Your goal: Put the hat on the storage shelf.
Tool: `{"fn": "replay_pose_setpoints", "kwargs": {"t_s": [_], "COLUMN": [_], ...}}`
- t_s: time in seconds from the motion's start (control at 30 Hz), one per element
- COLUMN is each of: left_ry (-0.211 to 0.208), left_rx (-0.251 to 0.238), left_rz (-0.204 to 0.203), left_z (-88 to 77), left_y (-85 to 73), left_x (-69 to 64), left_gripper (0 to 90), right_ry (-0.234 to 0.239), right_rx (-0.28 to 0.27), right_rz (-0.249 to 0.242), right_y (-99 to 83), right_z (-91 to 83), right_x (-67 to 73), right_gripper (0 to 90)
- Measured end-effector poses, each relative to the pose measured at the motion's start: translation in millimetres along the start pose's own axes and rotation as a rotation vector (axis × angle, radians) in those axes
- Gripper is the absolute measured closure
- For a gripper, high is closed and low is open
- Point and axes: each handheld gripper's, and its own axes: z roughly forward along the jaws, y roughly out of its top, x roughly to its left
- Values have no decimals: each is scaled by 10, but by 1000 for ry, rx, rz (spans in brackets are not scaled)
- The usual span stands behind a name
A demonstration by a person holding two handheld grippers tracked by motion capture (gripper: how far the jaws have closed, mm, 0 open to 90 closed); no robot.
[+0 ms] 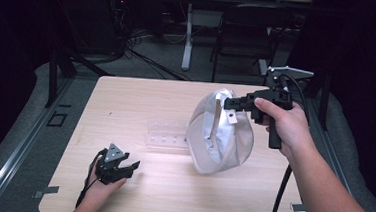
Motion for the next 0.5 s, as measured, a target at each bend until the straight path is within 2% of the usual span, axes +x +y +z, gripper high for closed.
{"fn": "replay_pose_setpoints", "kwargs": {"t_s": [0.37, 0.5], "left_ry": [-10, -6], "left_rx": [14, 5], "left_rz": [3, 0], "left_z": [-6, -2], "left_y": [5, 2], "left_x": [2, 0], "left_gripper": [459, 459], "right_ry": [19, 23], "right_rx": [-56, -76], "right_rz": [30, 40], "right_y": [166, 224], "right_z": [10, 8], "right_x": [7, 1], "right_gripper": [818, 818]}}
